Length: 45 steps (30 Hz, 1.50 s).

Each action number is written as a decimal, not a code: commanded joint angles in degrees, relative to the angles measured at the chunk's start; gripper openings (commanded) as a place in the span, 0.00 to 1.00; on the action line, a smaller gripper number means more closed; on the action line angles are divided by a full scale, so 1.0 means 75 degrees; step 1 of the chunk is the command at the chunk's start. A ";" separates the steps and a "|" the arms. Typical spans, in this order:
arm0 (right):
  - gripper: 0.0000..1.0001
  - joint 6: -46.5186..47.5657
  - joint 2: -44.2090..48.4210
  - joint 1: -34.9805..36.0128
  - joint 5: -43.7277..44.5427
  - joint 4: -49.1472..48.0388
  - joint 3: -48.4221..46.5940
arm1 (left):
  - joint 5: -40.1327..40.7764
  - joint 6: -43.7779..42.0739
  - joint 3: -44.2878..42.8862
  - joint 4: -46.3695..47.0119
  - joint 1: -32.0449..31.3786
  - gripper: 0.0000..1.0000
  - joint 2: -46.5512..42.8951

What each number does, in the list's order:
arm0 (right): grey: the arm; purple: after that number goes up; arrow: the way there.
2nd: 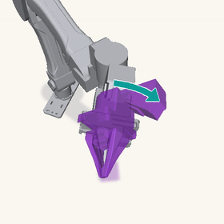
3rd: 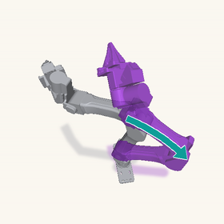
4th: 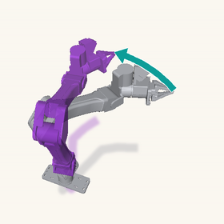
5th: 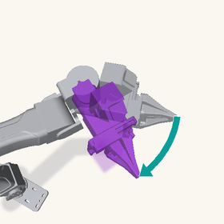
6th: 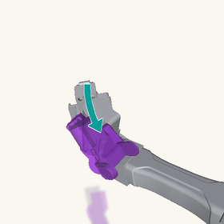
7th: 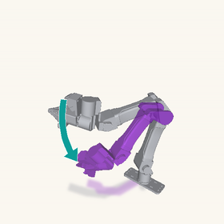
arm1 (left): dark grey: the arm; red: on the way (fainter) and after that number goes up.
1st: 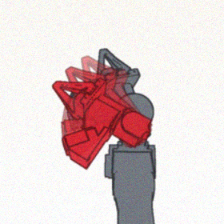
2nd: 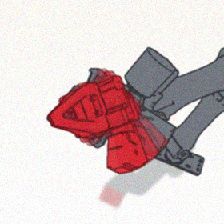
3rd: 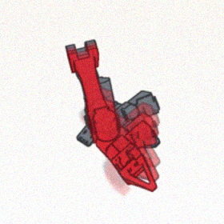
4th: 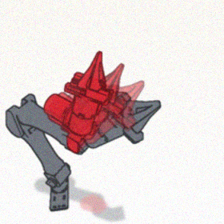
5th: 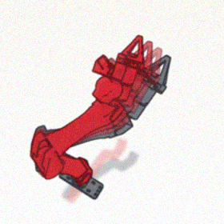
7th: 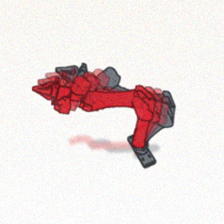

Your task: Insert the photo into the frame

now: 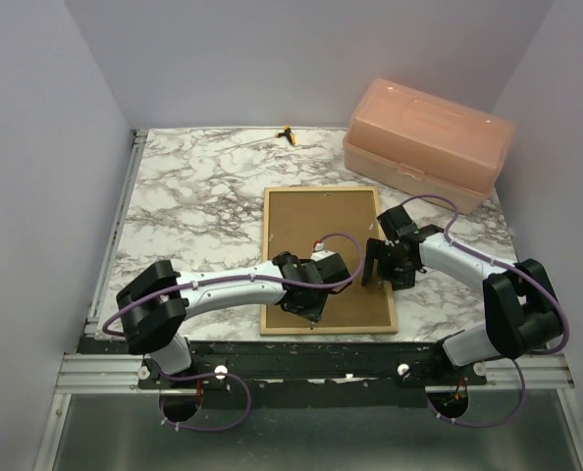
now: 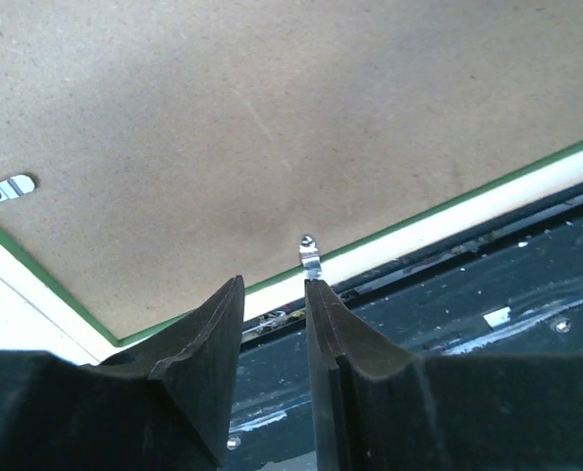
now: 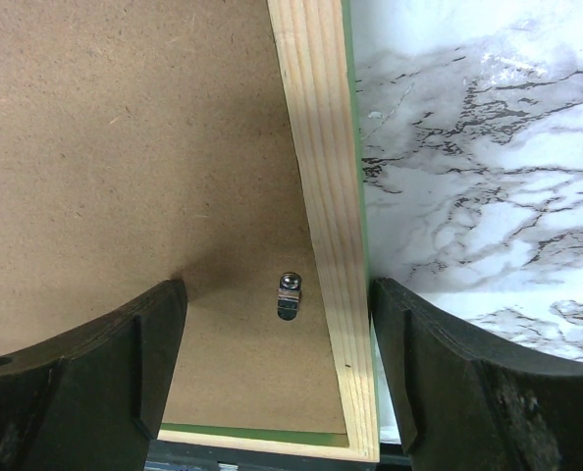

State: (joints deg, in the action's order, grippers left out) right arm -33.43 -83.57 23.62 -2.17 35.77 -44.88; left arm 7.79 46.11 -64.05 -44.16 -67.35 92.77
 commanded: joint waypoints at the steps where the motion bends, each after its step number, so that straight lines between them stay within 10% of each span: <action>1: 0.82 -0.0113 -0.0119 -0.0009 -0.0061 -0.0221 0.0192 | -0.0312 -0.0124 -0.0209 0.0181 -0.0165 0.35 0.0101; 14: 0.82 -0.0120 -0.0154 -0.0010 -0.0035 -0.0210 0.0184 | 0.0004 0.0235 -0.0374 -0.0454 -0.0227 0.40 0.1050; 36: 0.81 -0.0172 -0.0268 -0.0009 0.0113 -0.0211 0.0218 | 0.0959 0.0438 -0.0512 -0.1372 0.0015 0.08 0.1342; 45: 0.49 -0.0277 -0.0502 -0.0015 0.0437 -0.0252 0.0293 | 0.0939 0.0162 -0.0386 -0.1260 0.0118 0.06 0.1307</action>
State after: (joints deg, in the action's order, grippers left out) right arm -35.16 -84.44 23.55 -2.46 34.74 -44.80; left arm 10.39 49.19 -68.34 -49.87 -67.24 101.10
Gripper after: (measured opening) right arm 0.526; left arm 0.072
